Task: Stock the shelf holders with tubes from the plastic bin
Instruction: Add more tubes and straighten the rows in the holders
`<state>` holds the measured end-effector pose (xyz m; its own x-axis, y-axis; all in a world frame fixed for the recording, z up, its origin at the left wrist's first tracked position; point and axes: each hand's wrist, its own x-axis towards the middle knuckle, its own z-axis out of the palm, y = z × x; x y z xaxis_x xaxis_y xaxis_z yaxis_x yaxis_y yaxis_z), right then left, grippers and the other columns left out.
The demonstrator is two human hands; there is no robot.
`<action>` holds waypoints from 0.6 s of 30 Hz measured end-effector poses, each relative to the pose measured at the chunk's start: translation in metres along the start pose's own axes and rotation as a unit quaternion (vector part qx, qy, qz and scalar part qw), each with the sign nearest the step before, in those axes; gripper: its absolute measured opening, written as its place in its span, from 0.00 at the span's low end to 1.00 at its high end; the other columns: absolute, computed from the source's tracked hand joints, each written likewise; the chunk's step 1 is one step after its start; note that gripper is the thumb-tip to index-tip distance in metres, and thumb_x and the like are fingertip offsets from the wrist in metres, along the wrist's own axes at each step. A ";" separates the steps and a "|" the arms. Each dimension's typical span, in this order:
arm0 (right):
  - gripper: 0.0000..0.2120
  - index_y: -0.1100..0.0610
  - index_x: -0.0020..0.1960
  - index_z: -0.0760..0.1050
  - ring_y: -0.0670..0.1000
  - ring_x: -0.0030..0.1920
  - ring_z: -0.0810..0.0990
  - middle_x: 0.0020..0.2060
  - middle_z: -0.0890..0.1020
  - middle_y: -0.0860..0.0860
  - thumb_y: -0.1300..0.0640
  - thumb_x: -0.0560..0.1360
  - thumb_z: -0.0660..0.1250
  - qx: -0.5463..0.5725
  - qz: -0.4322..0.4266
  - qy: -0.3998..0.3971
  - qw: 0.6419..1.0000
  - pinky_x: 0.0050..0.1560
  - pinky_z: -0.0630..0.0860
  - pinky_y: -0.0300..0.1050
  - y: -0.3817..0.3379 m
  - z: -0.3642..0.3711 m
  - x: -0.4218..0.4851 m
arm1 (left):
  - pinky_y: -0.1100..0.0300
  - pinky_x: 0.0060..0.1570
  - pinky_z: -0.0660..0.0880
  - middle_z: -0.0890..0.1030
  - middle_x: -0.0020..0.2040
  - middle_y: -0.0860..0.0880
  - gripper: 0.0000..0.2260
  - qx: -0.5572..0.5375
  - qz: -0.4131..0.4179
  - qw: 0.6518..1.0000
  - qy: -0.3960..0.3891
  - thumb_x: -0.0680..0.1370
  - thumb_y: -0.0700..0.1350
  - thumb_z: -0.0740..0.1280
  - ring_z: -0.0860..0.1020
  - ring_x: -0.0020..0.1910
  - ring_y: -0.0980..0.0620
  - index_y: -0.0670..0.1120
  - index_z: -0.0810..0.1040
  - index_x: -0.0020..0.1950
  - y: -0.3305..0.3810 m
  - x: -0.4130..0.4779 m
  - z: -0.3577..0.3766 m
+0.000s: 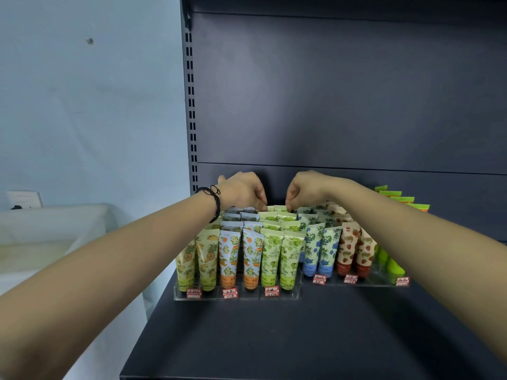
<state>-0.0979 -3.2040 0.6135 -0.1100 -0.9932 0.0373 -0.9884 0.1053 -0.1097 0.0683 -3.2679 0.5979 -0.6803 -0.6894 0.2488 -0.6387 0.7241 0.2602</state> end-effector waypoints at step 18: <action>0.09 0.47 0.46 0.83 0.42 0.56 0.72 0.54 0.76 0.42 0.43 0.73 0.69 0.021 -0.190 0.095 0.977 0.59 0.70 0.44 -0.057 0.018 -0.093 | 0.69 0.42 0.69 0.81 0.41 0.61 0.09 -0.002 0.095 0.992 -0.084 0.69 0.54 0.74 0.74 0.43 0.60 0.55 0.82 0.48 -0.011 -0.101 -0.044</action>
<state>-0.0295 -3.1184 0.5984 0.2433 -0.9326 0.2666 -0.9569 -0.2758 -0.0914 0.1601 -3.2077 0.6113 -0.8393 -0.5269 0.1342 -0.4916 0.8408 0.2268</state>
